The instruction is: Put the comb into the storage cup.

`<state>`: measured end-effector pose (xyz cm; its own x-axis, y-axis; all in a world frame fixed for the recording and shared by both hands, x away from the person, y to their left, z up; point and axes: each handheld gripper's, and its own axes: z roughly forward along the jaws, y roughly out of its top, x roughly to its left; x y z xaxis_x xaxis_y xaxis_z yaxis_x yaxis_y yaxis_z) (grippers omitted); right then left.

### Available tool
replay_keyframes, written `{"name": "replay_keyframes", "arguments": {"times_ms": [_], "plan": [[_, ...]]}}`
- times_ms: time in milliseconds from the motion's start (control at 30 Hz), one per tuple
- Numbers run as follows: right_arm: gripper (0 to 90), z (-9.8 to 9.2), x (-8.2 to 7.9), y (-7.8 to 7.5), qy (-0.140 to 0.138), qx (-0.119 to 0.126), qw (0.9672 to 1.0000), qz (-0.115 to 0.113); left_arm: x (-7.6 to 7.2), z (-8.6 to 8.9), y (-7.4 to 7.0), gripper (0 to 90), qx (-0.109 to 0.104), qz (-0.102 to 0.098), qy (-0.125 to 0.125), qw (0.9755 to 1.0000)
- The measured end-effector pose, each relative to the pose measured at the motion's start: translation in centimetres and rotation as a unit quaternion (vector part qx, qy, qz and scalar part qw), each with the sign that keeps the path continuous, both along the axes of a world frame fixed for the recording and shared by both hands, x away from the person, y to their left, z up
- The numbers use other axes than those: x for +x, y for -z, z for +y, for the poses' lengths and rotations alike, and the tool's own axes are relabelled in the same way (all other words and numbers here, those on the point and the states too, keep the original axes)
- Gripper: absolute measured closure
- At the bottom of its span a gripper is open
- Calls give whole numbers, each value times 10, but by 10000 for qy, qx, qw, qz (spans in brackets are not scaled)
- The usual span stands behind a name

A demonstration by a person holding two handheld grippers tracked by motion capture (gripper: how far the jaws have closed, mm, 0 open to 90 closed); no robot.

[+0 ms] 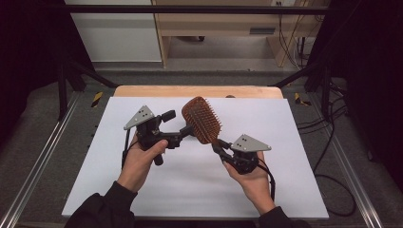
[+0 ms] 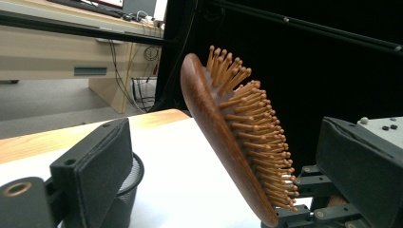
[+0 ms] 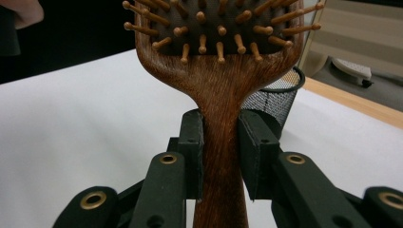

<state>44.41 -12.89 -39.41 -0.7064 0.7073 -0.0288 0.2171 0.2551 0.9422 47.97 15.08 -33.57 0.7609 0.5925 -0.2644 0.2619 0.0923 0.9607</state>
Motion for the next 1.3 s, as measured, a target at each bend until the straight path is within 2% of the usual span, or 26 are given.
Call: {"name": "replay_keyframes", "arguments": {"times_ms": [167,233,367,500,833,1067,1267,1300], "plan": [[729,2,-4,-1,-3,90,9999,-48,-1,1,-5,51,-74,-47,-60,9999],[729,4,-6,-1,-19,97,9999,-71,-1,1,-7,50,-186,5,-26,9998],[729,10,-10,-1,-9,39,9999,-102,-4,-3,-9,54,-167,34,101,9998],[729,15,-14,-1,-105,24,9999,-133,-3,-7,-10,73,-307,140,167,9993],[729,20,-17,2,-191,12,9996,-185,0,1,-11,283,-720,435,111,9964],[729,21,-18,1,-201,59,9995,-237,1,-1,-10,370,-740,554,157,9956],[729,20,-18,1,-198,83,9995,-242,2,-1,-9,410,-891,725,162,9933],[729,21,-18,1,-197,79,9995,-246,2,-2,-10,410,-839,728,159,9937]]}}
